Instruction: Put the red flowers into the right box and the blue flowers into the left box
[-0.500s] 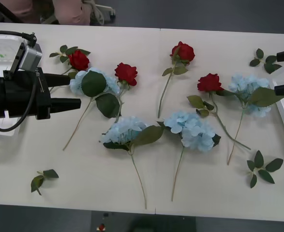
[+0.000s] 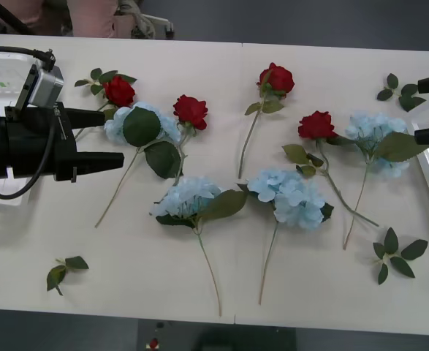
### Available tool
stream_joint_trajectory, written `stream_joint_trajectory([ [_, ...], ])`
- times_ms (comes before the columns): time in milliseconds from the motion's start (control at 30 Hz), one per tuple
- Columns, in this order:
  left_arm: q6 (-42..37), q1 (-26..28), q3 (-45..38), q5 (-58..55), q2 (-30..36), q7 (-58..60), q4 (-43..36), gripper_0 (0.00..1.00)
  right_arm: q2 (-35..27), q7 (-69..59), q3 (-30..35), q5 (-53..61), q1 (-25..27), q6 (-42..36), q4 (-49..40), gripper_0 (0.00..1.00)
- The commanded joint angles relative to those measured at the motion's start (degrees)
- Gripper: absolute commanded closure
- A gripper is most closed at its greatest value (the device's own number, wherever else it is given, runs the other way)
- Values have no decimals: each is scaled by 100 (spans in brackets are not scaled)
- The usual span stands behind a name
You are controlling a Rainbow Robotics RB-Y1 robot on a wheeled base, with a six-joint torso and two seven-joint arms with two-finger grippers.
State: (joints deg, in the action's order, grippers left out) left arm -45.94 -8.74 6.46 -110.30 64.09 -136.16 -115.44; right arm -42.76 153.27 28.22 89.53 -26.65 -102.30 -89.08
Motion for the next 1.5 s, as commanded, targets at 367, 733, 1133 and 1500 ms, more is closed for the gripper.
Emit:
stream_joint_trajectory([
  [367,32,-102,-119,-26,59,-59,-75,0,-162,173,26,47,-77,25,-198,0],
  [733,32,-102,-119,-26,59,-59,-75,0,-162,173,26,47,-77,25,-198,0],
  [1133,32,-102,-119,-26,59,-59,-75,0,-162,173,26,47,-77,25,-198,0],
  [1500,32,-102,-119,-26,59,-59,-75,0,-162,173,26,47,-77,25,-198,0],
])
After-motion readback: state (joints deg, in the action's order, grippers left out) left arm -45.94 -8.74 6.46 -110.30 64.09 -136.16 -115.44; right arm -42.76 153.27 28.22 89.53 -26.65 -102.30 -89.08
